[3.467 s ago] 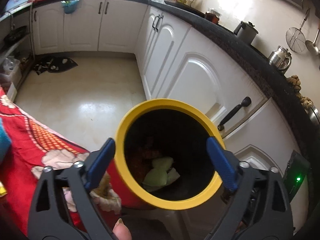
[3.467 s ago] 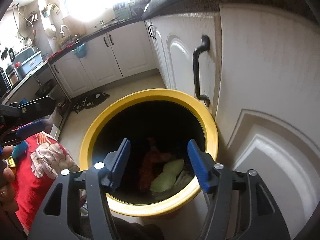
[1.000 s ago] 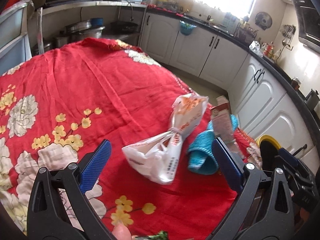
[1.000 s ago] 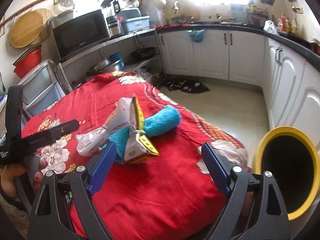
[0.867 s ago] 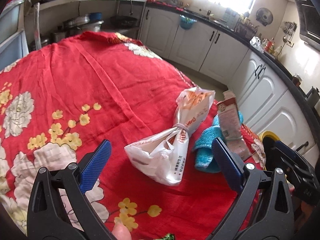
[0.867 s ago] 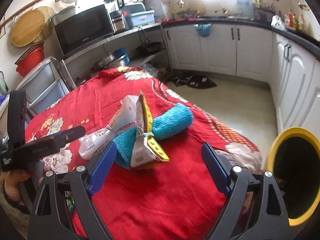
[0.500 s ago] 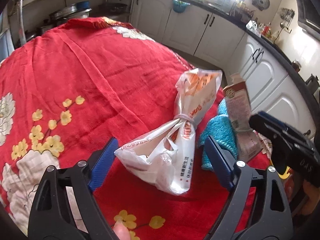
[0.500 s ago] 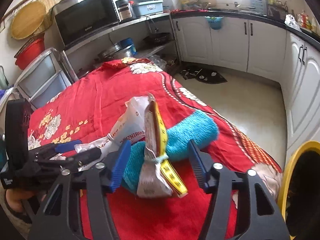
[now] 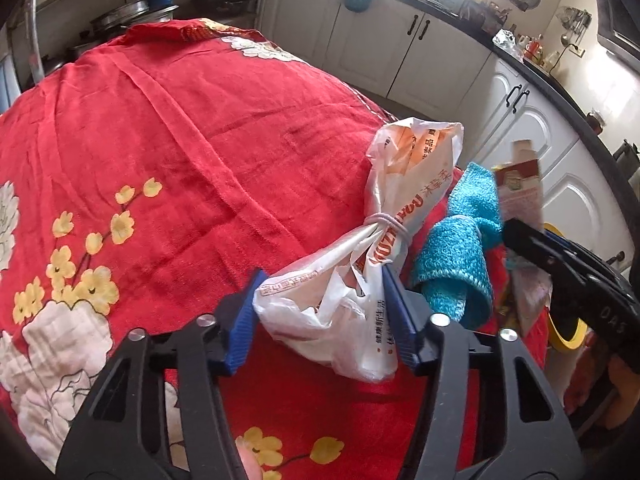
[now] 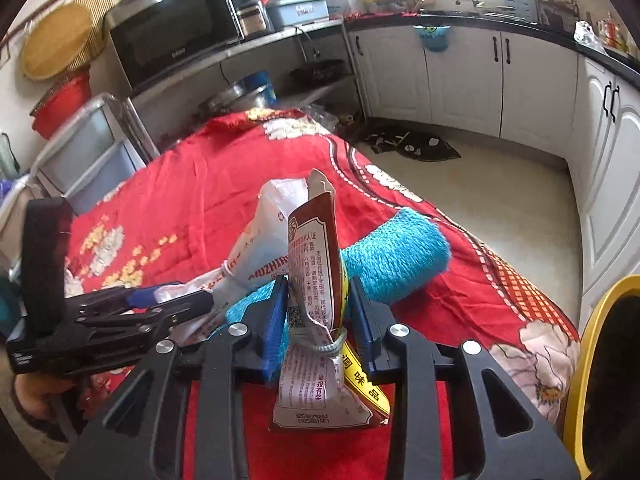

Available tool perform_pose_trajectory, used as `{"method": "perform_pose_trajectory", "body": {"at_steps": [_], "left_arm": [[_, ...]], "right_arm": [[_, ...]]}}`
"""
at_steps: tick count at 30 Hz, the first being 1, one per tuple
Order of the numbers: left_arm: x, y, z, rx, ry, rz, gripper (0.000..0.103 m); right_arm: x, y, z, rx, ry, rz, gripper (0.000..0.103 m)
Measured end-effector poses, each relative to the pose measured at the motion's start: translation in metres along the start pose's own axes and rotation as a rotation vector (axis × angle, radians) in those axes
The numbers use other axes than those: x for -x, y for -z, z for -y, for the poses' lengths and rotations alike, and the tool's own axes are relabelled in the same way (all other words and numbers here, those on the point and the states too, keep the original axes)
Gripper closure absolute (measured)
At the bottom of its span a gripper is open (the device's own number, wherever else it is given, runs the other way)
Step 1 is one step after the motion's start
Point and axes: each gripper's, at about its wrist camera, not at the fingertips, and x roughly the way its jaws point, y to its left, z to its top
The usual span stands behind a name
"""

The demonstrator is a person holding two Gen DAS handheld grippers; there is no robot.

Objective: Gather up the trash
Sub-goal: 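Grasp the white plastic bag with the left tool while the right tool grasps the paper snack bag, then lift and carry the plastic bag and paper snack bag over the yellow-rimmed bin with both tools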

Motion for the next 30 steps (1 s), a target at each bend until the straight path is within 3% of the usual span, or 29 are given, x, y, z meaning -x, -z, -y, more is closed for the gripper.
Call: {"method": "perform_pose_trajectory", "body": {"at_steps": [3,6,17,30], "left_arm": [[0.005,0.002,0.001,-0.004,0.010,0.008,0.073],[0.010,0.005,0.008,-0.032,0.000,0.013,0.077],[0.059,0.006,0.026,-0.030,-0.006,0.138,0.078],[0.083,-0.006,0.083,-0.106,0.066,0.207,0.078]], "right_arm": [[0.013,0.006,0.002,-0.011,-0.010,0.018,0.073],[0.027,0.010,0.004,-0.015,-0.010,0.033,0.073],[0.071,0.024,0.013,-0.031,0.005,0.096,0.073],[0.121,0.040,0.051,-0.113,0.061,0.166,0.073]]}}
